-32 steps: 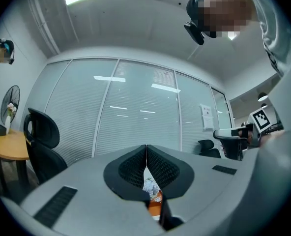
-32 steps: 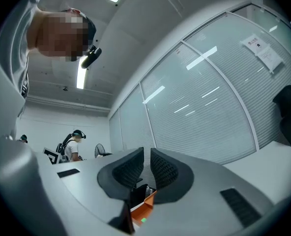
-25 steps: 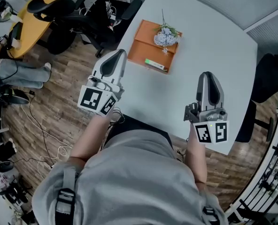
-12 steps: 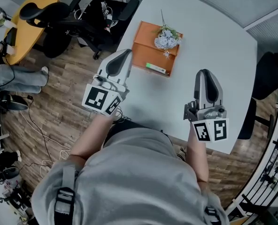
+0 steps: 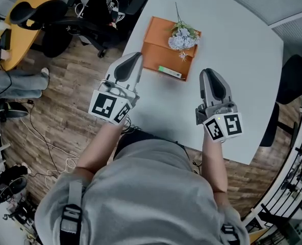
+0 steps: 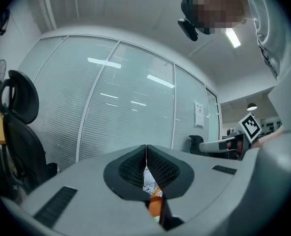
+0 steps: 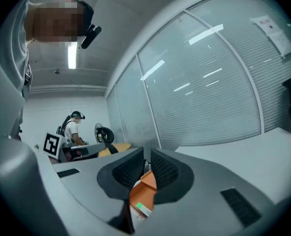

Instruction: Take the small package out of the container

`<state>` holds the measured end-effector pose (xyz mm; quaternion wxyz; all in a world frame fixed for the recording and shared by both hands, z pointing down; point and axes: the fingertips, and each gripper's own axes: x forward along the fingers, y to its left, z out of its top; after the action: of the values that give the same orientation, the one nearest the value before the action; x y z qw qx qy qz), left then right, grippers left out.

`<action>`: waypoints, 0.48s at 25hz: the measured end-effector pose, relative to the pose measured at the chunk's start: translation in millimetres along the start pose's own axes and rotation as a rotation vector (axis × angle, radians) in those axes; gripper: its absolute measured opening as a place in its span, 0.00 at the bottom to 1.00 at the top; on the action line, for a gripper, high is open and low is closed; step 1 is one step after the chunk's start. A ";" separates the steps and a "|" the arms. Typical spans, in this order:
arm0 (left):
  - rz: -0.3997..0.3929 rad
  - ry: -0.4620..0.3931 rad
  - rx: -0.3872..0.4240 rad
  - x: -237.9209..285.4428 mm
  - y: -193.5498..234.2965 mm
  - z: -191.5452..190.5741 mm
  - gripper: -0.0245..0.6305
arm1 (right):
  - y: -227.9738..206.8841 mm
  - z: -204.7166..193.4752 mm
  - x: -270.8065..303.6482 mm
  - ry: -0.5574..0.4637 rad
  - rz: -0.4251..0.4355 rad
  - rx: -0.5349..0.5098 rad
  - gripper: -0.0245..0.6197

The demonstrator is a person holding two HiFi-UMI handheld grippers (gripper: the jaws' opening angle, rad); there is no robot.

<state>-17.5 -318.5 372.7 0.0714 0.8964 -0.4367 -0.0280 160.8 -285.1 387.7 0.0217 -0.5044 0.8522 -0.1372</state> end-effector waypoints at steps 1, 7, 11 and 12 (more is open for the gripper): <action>0.000 0.005 -0.001 1.3 2.0 -2.9 0.07 | 0.2 -11.0 7.1 0.034 0.010 -0.015 0.15; 0.019 0.020 0.008 9.1 17.5 -16.7 0.07 | 5.5 -72.6 49.4 0.204 0.072 -0.195 0.15; 0.027 0.029 0.026 16.3 26.0 -27.3 0.07 | 3.1 -119.4 70.3 0.331 0.128 -0.190 0.15; 0.029 0.032 0.029 18.0 27.6 -29.3 0.07 | 3.5 -129.0 74.1 0.361 0.144 -0.195 0.15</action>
<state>-24.6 -346.4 406.1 0.0656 0.8912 -0.4488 -0.0064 98.9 -320.3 518.3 -0.1706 -0.4091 0.8853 -0.1404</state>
